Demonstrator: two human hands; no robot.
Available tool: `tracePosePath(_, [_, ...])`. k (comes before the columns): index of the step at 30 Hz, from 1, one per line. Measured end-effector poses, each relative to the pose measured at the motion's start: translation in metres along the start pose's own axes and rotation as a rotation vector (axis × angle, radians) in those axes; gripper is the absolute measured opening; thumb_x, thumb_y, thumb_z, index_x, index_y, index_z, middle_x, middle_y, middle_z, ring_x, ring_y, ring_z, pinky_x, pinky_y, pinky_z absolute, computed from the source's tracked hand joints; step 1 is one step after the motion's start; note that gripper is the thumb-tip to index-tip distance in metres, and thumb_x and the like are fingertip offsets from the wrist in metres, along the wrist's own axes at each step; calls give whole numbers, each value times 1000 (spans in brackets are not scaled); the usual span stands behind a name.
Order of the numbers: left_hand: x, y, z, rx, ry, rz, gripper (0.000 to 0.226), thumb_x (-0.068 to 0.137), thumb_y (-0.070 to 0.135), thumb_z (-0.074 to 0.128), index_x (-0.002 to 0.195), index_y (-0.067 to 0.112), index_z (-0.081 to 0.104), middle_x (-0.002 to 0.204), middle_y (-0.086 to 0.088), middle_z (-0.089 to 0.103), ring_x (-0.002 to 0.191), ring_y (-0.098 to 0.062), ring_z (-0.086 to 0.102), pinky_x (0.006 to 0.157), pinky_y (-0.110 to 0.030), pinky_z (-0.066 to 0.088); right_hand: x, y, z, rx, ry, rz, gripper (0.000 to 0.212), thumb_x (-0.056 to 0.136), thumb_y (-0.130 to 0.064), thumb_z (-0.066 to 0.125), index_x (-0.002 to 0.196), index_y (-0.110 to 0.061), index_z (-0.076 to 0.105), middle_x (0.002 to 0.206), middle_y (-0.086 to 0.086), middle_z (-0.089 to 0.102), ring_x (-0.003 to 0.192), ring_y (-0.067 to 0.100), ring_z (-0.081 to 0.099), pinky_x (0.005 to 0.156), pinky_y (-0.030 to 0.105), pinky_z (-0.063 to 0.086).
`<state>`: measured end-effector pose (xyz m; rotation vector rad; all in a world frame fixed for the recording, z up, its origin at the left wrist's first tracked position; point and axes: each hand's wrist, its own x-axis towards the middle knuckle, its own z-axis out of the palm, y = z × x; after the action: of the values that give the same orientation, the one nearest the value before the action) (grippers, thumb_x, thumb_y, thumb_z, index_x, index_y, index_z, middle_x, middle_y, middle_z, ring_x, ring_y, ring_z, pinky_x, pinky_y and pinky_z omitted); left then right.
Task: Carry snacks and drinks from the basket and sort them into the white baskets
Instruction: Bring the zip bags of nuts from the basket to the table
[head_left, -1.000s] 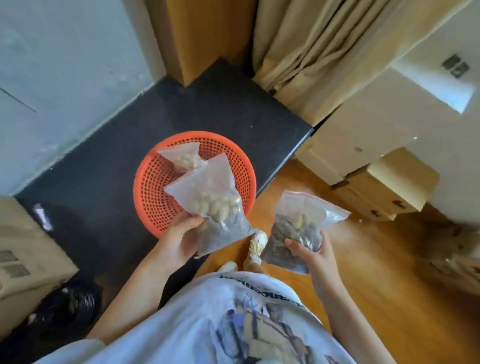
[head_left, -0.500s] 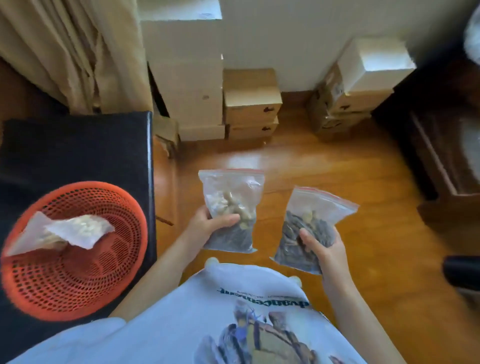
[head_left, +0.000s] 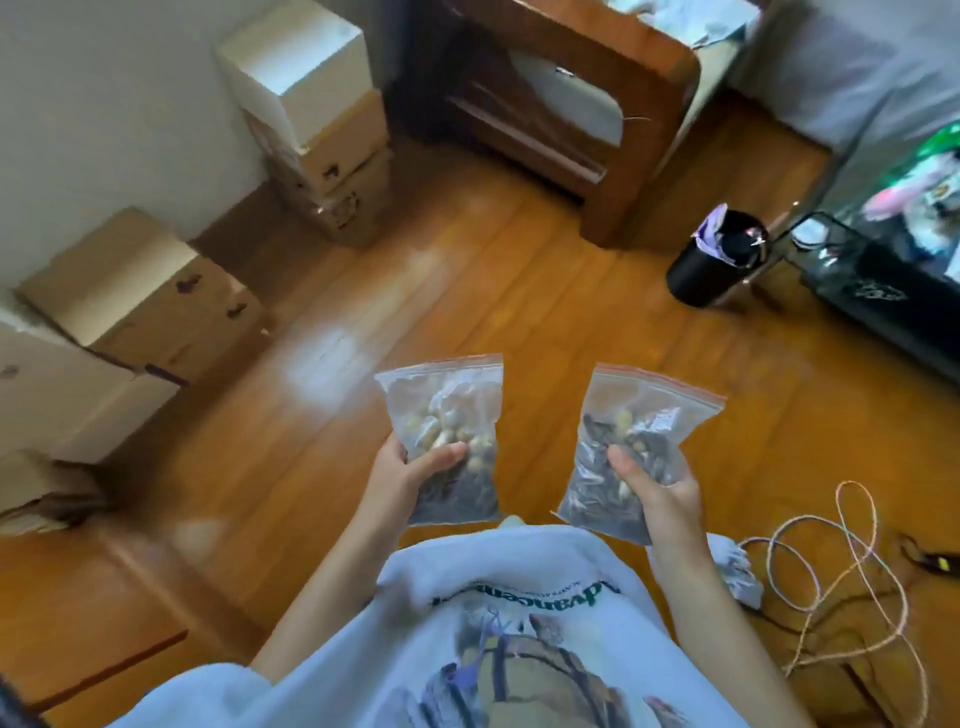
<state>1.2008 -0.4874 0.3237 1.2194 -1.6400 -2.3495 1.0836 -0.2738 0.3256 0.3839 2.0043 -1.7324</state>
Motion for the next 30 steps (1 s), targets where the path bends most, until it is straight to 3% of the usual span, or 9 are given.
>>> tracePosePath(3, [20, 14, 53, 69, -75, 1, 62, 45, 38, 77, 101, 18, 60, 80, 3, 76, 71, -17, 73, 57, -21, 54, 25, -4, -43, 50, 81, 32, 70, 71, -30, 78, 133, -22, 47, 131, -1, 54, 119, 20, 53, 99, 44, 46])
tracePosePath(6, [39, 23, 90, 129, -140, -12, 60, 49, 38, 77, 103, 17, 61, 82, 0, 76, 71, -21, 74, 55, -22, 54, 42, -6, -71, 84, 140, 37, 34, 71, -28, 78, 97, -38, 58, 102, -19, 62, 88, -9, 61, 73, 21, 49])
tracePosePath(9, [65, 31, 122, 202, -197, -33, 51, 59, 31, 76, 104, 13, 61, 81, -4, 76, 70, -23, 73, 55, -23, 54, 60, -11, -91, 124, 208, 37, 30, 73, -22, 77, 91, -36, 58, 85, -27, 63, 70, -22, 58, 57, 5, 43])
tracePosePath(12, [98, 41, 157, 249, -276, -40, 28, 65, 25, 71, 93, 27, 66, 83, -2, 76, 71, -22, 73, 55, -24, 55, 80, -22, -109, 171, 280, 46, 32, 73, -16, 76, 95, -32, 60, 86, -21, 69, 76, -14, 63, 61, 6, 47])
tracePosePath(16, [150, 61, 218, 290, -378, -18, 29, 68, 23, 70, 96, 18, 65, 80, -2, 75, 69, -18, 73, 53, -23, 54, 120, -42, -133, 220, 379, 50, 33, 73, -15, 76, 102, -26, 63, 98, -3, 72, 88, 13, 68, 76, 32, 53])
tracePosePath(21, [217, 109, 302, 346, -544, 39, 26, 68, 19, 69, 94, 16, 66, 81, -3, 74, 73, -18, 71, 59, -25, 54, 183, -87, -157, 284, 492, 20, 27, 72, -16, 77, 90, -30, 63, 89, -13, 71, 81, 1, 68, 69, 22, 50])
tracePosePath(25, [263, 157, 362, 386, -650, 67, 33, 60, 29, 73, 91, 20, 66, 82, -2, 74, 73, -18, 71, 60, -22, 54, 233, -134, -170, 349, 543, -21, 27, 72, -14, 76, 91, -29, 64, 85, -14, 72, 73, -3, 68, 58, 11, 51])
tracePosePath(30, [308, 187, 432, 464, -761, 69, 45, 59, 32, 72, 100, 16, 63, 88, -4, 73, 79, -21, 71, 63, -25, 54, 277, -164, -190, 422, 617, -47, 30, 72, -13, 77, 94, -29, 64, 84, -19, 74, 78, -1, 69, 59, 9, 51])
